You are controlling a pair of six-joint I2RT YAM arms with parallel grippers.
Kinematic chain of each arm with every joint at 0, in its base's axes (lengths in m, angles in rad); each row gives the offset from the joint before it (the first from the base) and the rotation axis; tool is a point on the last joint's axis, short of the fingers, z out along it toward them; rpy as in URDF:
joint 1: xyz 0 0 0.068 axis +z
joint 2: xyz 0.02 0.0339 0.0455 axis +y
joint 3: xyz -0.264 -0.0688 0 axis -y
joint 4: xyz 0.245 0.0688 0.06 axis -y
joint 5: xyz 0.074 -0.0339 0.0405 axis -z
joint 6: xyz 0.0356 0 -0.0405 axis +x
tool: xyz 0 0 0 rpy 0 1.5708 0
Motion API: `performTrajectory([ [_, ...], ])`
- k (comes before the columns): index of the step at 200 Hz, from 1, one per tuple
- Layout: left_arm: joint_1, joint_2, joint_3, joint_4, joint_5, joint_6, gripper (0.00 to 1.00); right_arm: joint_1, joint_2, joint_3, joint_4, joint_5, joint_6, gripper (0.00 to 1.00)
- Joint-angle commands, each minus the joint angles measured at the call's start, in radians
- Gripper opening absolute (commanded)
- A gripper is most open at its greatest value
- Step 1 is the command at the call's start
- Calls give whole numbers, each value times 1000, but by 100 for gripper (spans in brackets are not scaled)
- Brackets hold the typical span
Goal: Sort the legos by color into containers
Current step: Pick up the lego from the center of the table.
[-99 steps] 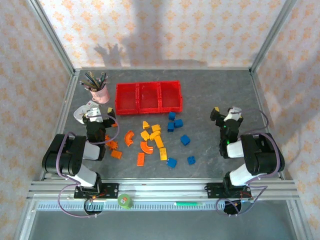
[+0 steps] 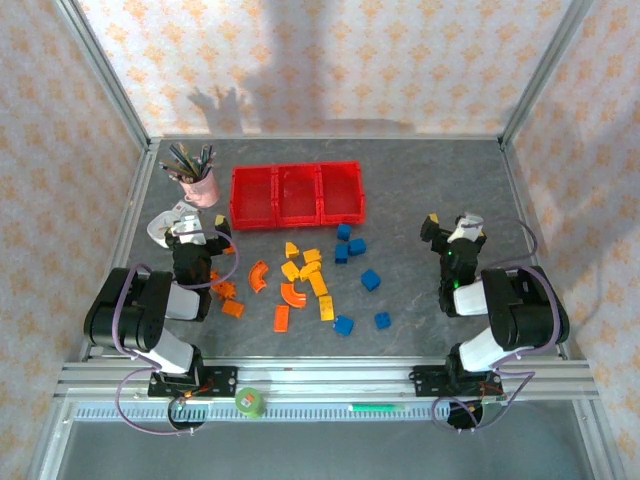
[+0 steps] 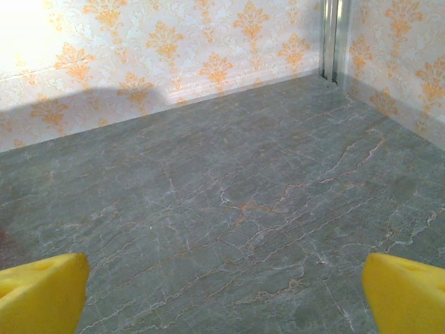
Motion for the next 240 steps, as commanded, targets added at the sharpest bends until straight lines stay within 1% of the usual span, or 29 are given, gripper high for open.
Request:
performTrajectory([
  [1,-7,-1,-4,53,18,14,99,-7,-10,-2,37,1,-19,100],
  [180,-9,-8,-15,69,23,17,99,-7,-13,-5,39,2,-17,100],
  [204,-9,-94,-36,29,27,16,99,-7,-61,13,-31,-11,-20,100],
  [223,-10,-187,-37,-43,33,15,100,-7,-101,24,-85,10,-11,100],
  [240,-10,-262,-40,-102,49,16,99,-8,-166,49,-198,51,24,100],
])
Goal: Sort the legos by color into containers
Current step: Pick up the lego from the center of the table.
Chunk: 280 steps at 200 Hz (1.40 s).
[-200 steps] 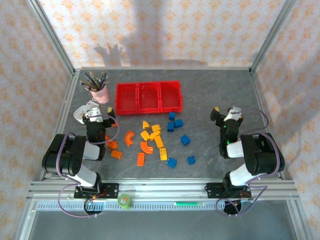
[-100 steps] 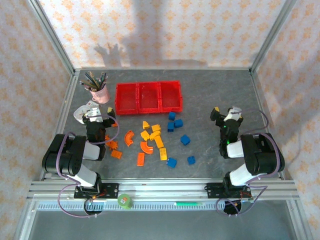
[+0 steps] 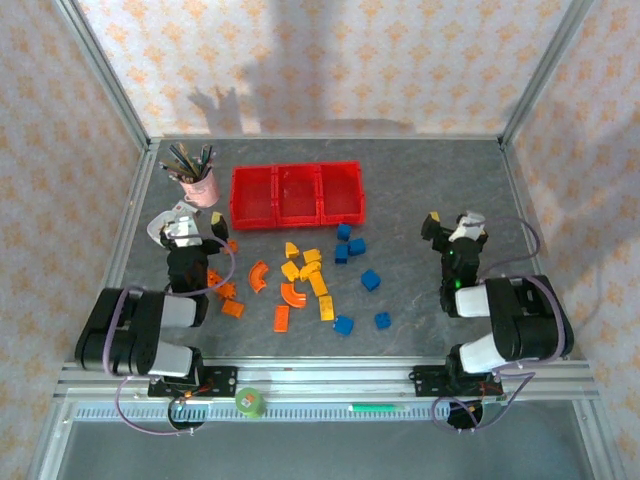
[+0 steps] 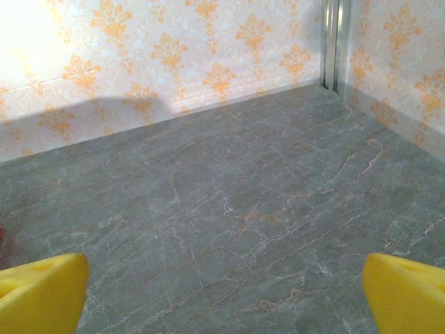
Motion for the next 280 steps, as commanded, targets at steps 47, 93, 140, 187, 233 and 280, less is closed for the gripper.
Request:
performTrajectory([
  [47,-9,-340,13,-321,25,-112,99,-8,-252,98,-381,50,162,100],
  [93,-6,-590,74,-665,-43,-413,99,-8,-431,136,-683,-39,478,100],
  [140,2,-874,-14,-875,-126,-673,99,-6,-502,164,-857,-210,503,100],
  [187,1,-966,76,-1152,18,-714,99,41,-522,205,-993,-334,478,100],
  [233,-10,-872,188,-1313,244,-747,99,170,-508,239,-1093,-344,438,100],
  [280,-170,-746,285,-1468,257,-733,99,359,-469,288,-1170,-308,433,100],
])
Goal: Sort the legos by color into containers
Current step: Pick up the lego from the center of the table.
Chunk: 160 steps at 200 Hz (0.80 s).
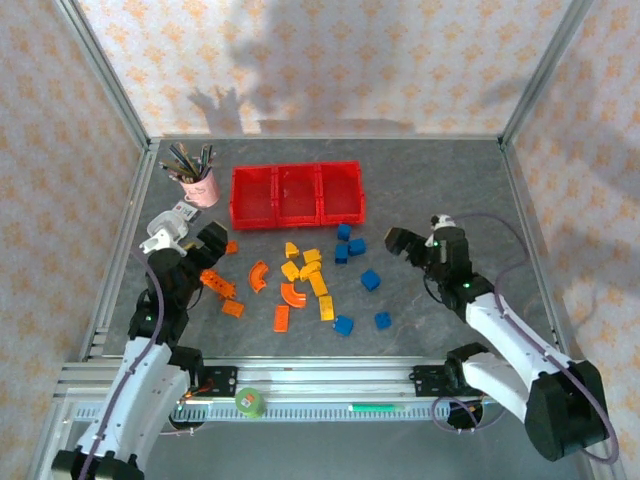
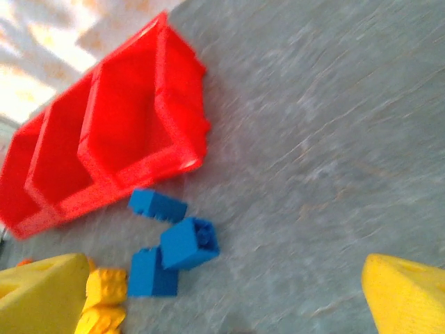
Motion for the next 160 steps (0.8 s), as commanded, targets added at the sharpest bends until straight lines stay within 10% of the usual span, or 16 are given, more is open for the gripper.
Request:
performTrajectory([
  [1,-88,45,56,-131,40,-5,99,95,23,56,-64,20,-19,100],
  [83,-355,316,153,-275,-123,44,97,423,208,158,-77,114,64,100],
  [160,-403,594,201,-281,-193,106,88,606,368,242,-47,169,127,100],
])
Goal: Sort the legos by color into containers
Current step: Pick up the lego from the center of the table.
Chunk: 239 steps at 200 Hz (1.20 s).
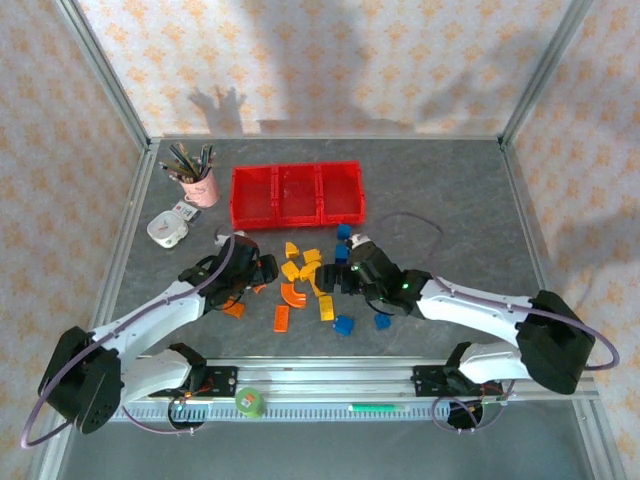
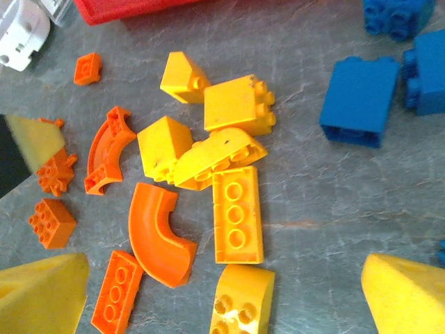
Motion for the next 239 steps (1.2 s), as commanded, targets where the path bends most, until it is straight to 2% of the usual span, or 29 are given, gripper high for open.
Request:
performTrajectory([
  [1,-7,57,32,-27,-47,43,88,23,36,41,12,45,28,100],
  [67,-7,235,81,-6,-72,77,78,36,85,76,27,44,21,100],
  [165,-20,383,116,17,-85,87,63,36,94,78,30,52,17,100],
  [239,-28,412,110,32,-86,87,43,37,98,81,41,50,17,100],
])
